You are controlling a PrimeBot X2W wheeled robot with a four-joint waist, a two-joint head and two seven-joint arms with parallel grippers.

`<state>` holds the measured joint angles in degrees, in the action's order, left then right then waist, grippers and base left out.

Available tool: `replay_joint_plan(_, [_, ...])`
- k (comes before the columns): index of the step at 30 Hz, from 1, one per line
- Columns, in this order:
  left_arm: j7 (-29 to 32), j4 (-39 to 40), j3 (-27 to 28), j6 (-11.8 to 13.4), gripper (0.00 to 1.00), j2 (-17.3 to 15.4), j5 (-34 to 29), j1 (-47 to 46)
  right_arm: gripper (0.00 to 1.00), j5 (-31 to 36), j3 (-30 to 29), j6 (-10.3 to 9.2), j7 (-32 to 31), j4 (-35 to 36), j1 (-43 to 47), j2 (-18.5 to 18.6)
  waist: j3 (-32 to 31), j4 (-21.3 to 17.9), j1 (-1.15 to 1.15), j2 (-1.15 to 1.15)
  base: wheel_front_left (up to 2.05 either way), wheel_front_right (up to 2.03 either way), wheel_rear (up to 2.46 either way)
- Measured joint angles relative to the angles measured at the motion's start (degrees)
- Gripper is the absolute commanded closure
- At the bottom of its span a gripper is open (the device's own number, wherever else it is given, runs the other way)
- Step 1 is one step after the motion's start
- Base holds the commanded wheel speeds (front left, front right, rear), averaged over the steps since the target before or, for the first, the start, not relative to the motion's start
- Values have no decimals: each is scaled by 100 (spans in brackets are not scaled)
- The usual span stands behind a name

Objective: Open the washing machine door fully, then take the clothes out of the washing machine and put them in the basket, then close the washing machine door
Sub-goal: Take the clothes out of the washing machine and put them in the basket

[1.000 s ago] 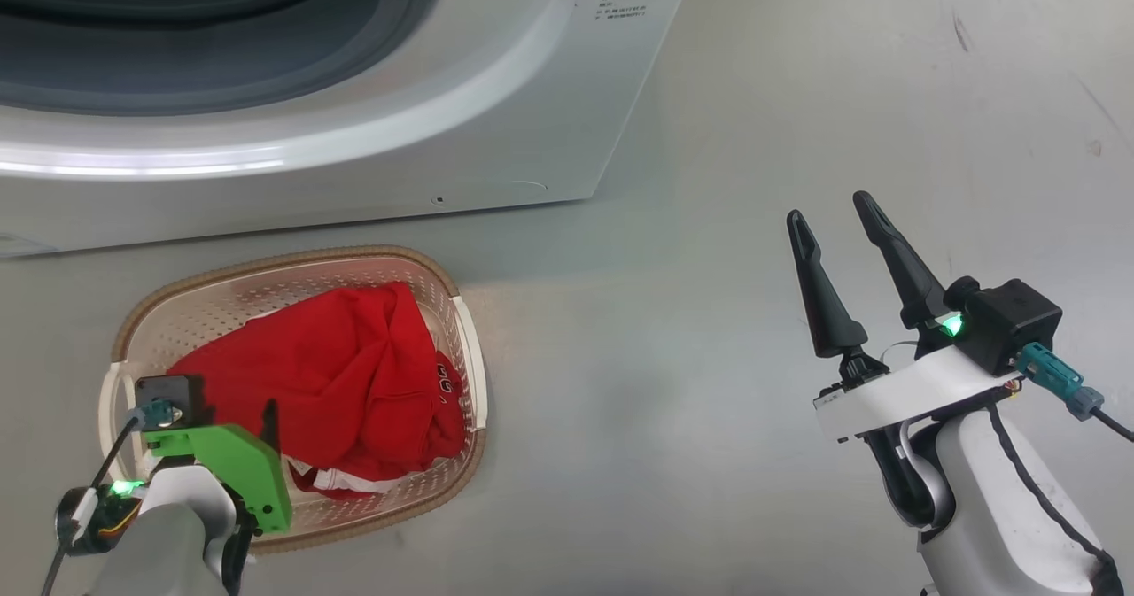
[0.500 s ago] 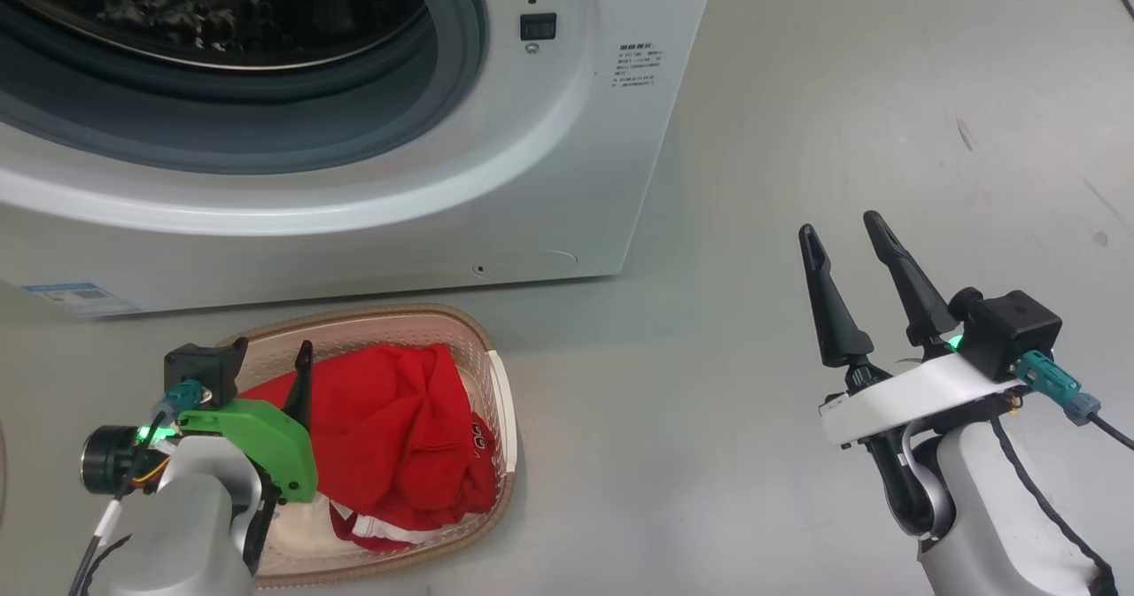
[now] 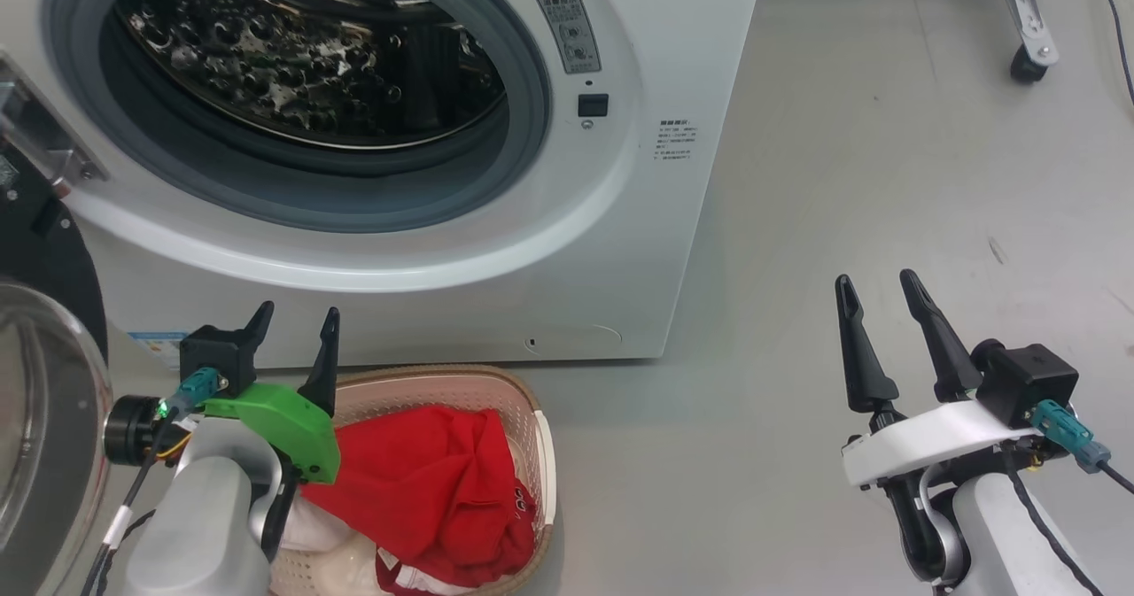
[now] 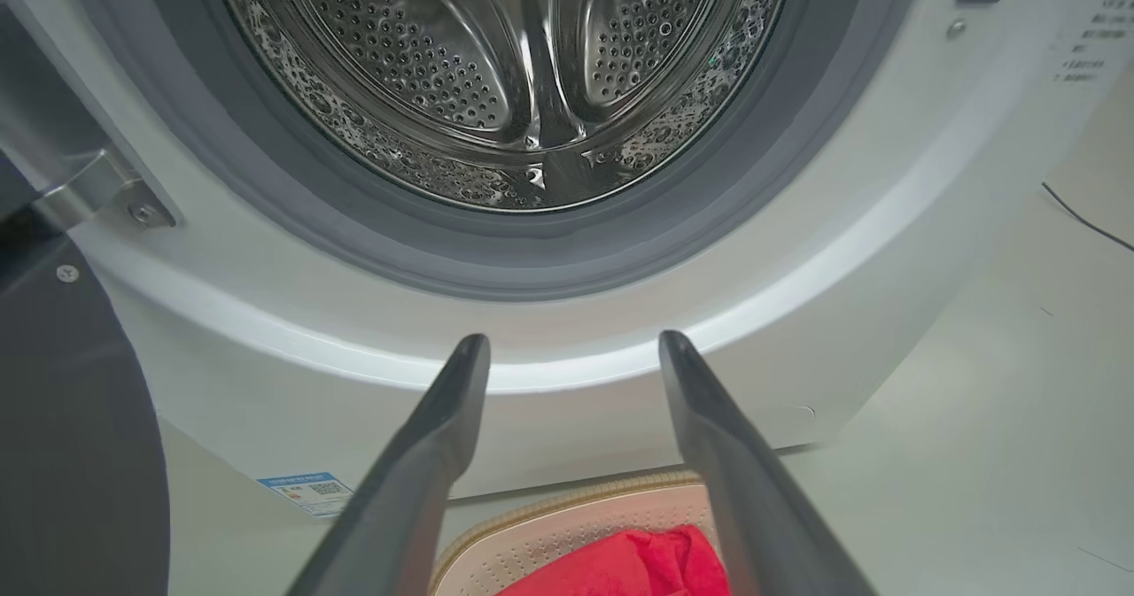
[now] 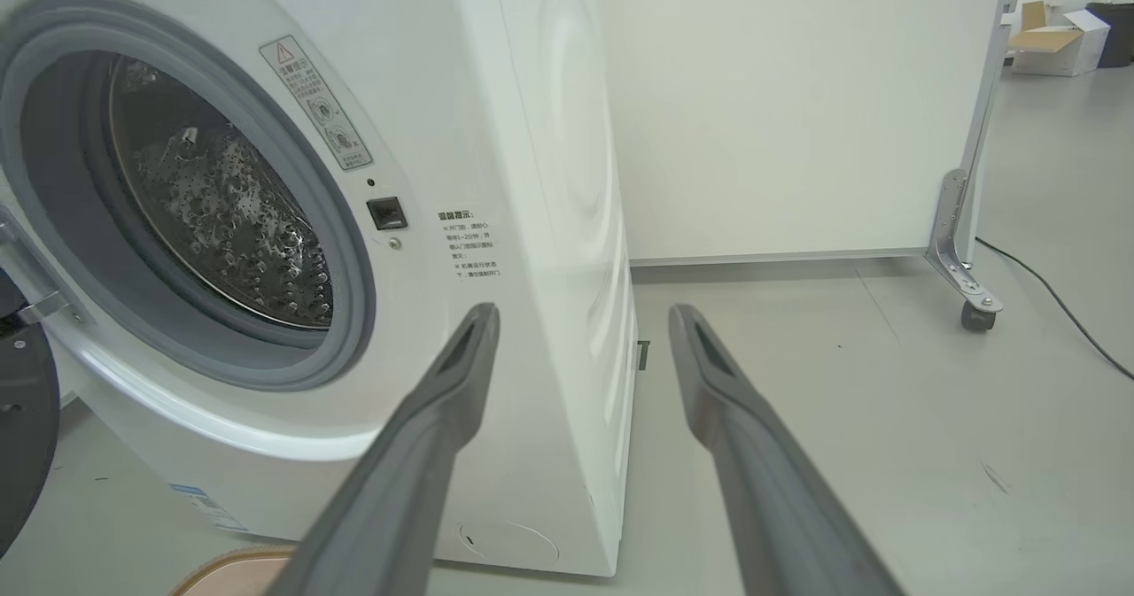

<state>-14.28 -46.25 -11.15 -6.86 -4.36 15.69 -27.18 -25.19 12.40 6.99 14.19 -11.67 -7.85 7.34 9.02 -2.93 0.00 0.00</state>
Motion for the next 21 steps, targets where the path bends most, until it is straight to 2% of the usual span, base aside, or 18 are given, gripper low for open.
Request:
replay_joint_plan(4, [0, 181, 65, 0, 0, 12, 48, 180, 0, 0, -9, 0, 0, 14, 97, 0, -170, 75, 0, 0, 0, 0, 0])
replay_joint_plan(11, [-1, 938, 278, 0, 0, 46, 102, 566, 0, 0, -11, 0, 0, 81, 280, -2, -472, 178, 0, 0, 0, 0, 0])
replay_joint_plan(21, [-1, 1739, 388, 60, 0, 126, 103, 1195, 0, 0, -33, 0, 0, 171, 469, -2, -659, 213, 0, 0, 0, 0, 0])
